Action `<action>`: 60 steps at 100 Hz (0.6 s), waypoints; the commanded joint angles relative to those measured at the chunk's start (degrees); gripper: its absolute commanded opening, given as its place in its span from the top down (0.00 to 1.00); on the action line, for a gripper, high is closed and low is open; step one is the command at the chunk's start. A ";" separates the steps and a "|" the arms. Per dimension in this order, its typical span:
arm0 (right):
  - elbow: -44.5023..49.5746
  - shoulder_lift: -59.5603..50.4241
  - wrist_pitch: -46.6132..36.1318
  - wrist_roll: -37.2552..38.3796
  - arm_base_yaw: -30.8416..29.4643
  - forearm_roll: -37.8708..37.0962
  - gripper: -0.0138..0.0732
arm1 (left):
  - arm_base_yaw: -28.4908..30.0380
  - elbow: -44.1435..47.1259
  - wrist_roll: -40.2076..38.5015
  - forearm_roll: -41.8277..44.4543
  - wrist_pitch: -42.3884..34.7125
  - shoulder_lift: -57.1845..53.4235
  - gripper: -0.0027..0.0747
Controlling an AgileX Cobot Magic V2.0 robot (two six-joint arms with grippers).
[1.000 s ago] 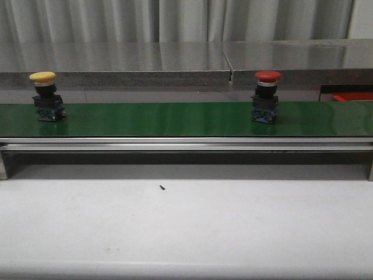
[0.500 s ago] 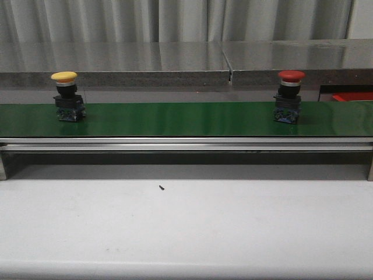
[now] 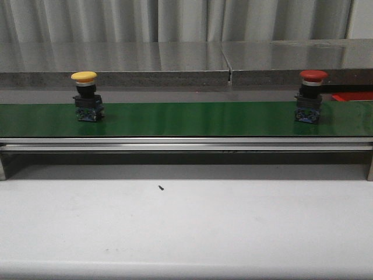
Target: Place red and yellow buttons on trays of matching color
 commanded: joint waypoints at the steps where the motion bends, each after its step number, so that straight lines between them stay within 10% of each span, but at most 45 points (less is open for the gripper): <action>1: -1.50 -0.07 -5.90 -0.30 0.08 1.16 0.92 | -0.45 -1.50 -0.28 -1.63 -2.55 0.05 0.99; 29: -1.50 0.69 -6.16 -0.24 0.08 2.18 0.87 | -0.45 -1.50 -0.28 -1.63 -2.55 0.05 0.99; 38: -1.55 1.75 -5.66 -0.29 0.08 2.12 0.65 | -0.45 -1.50 -0.28 -1.63 -2.55 0.05 0.99; 50: -1.87 3.86 -7.15 -0.29 0.08 2.12 0.08 | -0.45 -1.50 -0.28 -1.63 -2.55 0.05 0.99; 60: -2.56 7.37 -8.44 -0.29 0.08 2.01 0.12 | -0.45 -1.50 -0.28 -1.63 -2.55 0.05 0.99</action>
